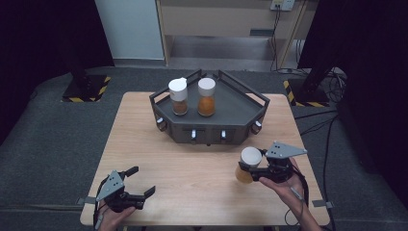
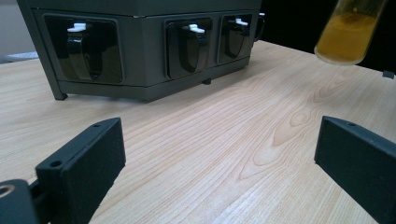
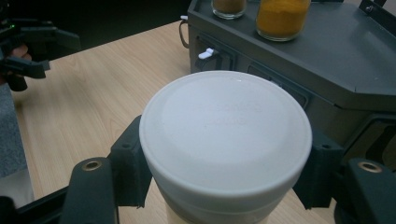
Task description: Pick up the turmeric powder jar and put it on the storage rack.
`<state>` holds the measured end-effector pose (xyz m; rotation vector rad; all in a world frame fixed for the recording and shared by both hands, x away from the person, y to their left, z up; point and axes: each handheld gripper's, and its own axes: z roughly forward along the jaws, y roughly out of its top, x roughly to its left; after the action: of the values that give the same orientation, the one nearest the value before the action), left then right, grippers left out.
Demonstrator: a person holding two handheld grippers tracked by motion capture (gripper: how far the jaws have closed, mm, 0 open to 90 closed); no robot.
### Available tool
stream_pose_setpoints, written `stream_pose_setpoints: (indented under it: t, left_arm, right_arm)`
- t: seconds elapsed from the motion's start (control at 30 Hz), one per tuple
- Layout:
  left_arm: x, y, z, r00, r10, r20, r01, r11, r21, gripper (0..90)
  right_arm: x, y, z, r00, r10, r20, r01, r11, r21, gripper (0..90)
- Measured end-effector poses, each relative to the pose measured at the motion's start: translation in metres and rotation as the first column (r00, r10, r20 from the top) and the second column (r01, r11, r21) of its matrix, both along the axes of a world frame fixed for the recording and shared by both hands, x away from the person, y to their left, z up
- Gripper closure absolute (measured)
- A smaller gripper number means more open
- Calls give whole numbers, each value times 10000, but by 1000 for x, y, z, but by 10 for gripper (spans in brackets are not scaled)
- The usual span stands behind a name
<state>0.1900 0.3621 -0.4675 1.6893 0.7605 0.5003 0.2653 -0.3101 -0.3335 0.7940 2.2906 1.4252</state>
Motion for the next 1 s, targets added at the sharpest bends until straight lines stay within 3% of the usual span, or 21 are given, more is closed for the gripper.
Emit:
stream_pose_setpoints:
  t: [0.37, 1.0]
  left_arm:
    - [0, 0, 0, 10000, -8, -12, 8, 10000, -27, 8]
    - [1, 1, -1, 10000, -35, -57, 35, 10000, -57, 8]
  right_arm:
    - [18, 13, 31, 9998, -95, -192, 97, 9999, 113, 334]
    - [49, 33, 90, 9995, -300, 64, 301, 9995, -101, 334]
